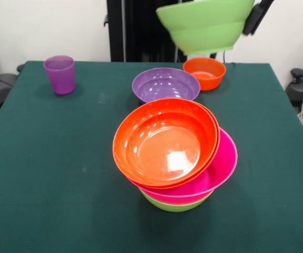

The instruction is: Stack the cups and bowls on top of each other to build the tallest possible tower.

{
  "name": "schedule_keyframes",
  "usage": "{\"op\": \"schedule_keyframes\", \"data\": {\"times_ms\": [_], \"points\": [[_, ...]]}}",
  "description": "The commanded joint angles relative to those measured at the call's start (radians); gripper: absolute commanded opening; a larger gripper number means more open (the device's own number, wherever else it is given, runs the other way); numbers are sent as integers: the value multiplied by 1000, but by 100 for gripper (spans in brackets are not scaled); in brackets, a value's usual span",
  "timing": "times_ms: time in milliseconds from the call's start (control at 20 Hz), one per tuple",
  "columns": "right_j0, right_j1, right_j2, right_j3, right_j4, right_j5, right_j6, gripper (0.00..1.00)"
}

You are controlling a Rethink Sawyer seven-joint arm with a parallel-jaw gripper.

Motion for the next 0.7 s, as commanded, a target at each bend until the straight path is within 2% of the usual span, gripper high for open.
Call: {"op": "schedule_keyframes", "data": {"times_ms": [50,300,700], "points": [[-30,-1,65,213,-71,-184,-342,0],[-39,0,71,262,-66,-237,-343,0],[-61,-40,87,405,-63,-364,-370,0]]}}
